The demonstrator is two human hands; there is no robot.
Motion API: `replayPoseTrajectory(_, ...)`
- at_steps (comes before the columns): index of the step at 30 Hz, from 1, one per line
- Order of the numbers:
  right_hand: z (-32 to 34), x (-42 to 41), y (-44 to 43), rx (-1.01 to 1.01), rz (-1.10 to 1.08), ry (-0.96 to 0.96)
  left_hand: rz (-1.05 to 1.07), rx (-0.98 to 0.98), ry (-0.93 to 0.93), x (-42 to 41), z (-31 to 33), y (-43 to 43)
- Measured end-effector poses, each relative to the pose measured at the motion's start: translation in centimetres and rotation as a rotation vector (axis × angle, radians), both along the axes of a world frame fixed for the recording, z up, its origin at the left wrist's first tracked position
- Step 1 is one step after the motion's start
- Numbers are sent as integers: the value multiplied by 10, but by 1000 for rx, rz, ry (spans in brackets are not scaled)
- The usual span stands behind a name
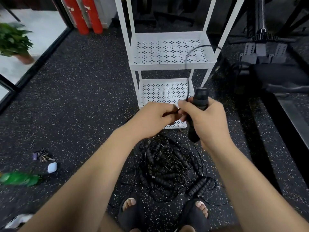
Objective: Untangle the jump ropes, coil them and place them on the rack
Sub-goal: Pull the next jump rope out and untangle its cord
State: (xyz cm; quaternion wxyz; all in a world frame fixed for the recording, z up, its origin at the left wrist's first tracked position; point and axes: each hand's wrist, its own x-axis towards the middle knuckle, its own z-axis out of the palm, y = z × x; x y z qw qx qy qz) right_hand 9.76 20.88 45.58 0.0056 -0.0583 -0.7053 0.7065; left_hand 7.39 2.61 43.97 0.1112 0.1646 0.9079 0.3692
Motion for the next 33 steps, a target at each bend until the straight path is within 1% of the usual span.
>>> replayPoseTrajectory(2, 6, -1, 9, -88, -45, 13, 15, 6, -67, -1, -5, -1)
replayPoseTrajectory(7, 27, -11, 45, -372, -226, 101, -8, -207, -235, -1, -32, -19)
replayPoseTrajectory(10, 27, -14, 57, -405, -266, 109, 62, -147, -250, -4, -34, -26)
replayPoseTrajectory(14, 19, -15, 54, -444, -230, 47, 121, -58, -165, -9, -22, -27)
replayPoseTrajectory(17, 11, -14, 46, -384, -156, -56, 136, 13, -127, -7, -12, -22)
replayPoseTrajectory(21, 0, -7, 26, -142, 48, -206, 108, 21, -16, -6, 1, -15)
replayPoseTrajectory(23, -4, -2, 15, -58, 100, -212, 80, -14, 25, -5, 7, -11)
replayPoseTrajectory(27, -6, -1, -1, -58, 24, -155, 20, -129, 5, -2, 13, -1)
replayPoseTrajectory(33, 4, -4, -1, -118, -25, -135, -9, -71, -52, 0, 7, 3)
